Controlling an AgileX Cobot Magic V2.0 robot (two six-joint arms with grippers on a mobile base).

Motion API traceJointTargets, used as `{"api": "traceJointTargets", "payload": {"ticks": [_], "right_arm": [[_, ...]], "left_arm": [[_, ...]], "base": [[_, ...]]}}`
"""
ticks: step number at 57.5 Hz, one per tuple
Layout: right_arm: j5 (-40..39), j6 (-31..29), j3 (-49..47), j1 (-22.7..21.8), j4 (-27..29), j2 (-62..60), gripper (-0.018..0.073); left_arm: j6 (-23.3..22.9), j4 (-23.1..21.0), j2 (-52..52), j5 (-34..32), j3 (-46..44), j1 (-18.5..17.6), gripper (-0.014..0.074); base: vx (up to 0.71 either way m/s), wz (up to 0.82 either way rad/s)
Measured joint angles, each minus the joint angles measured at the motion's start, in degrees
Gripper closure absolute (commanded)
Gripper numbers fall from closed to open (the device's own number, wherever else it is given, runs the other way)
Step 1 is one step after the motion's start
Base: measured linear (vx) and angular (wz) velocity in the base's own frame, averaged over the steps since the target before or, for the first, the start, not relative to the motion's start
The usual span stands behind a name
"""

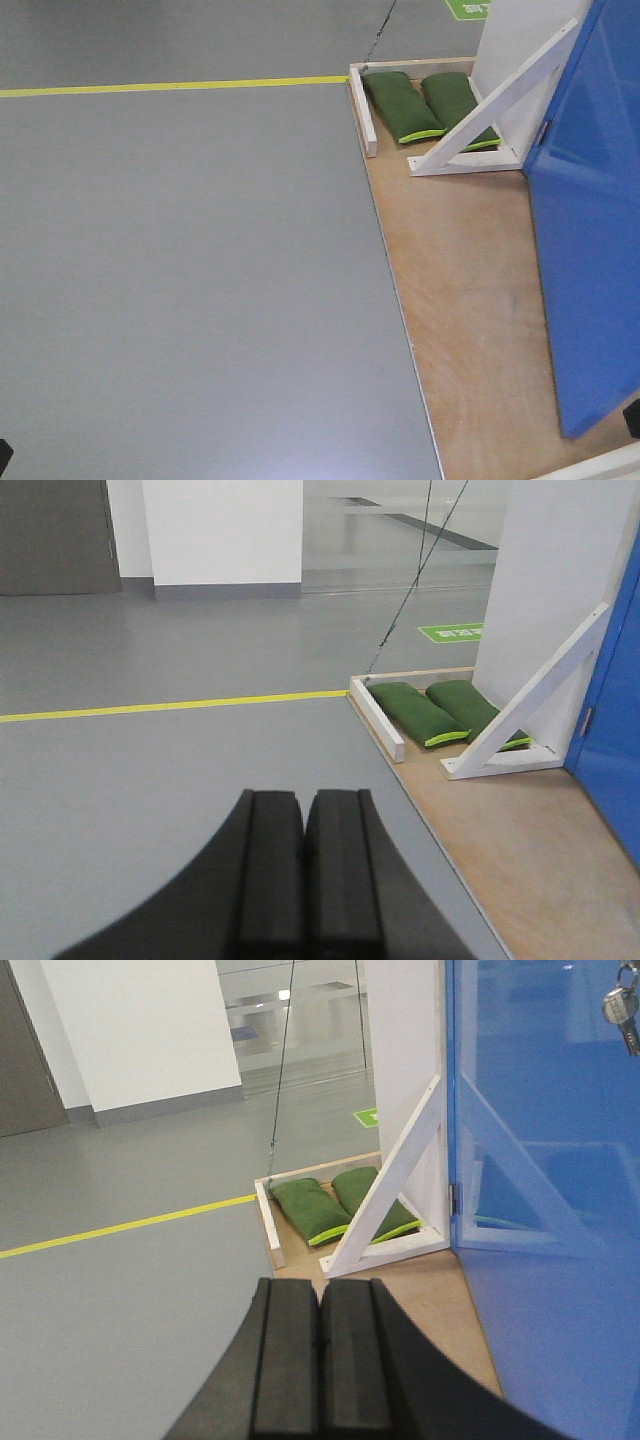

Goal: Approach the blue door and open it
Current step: 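Drive and turn the base to stop beside the blue door's edge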

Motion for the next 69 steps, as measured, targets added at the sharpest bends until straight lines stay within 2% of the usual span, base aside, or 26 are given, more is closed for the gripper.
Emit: {"api": "traceJointTargets", "payload": {"ticks": [69], "right_arm": [[0.00, 0.00, 0.00, 0.00, 0.00, 0.00, 0.0561]], "left_arm": [[0.00, 0.00, 0.00, 0.00, 0.00, 0.00, 0.0524]], "base": [[0.13, 0.02]]}}
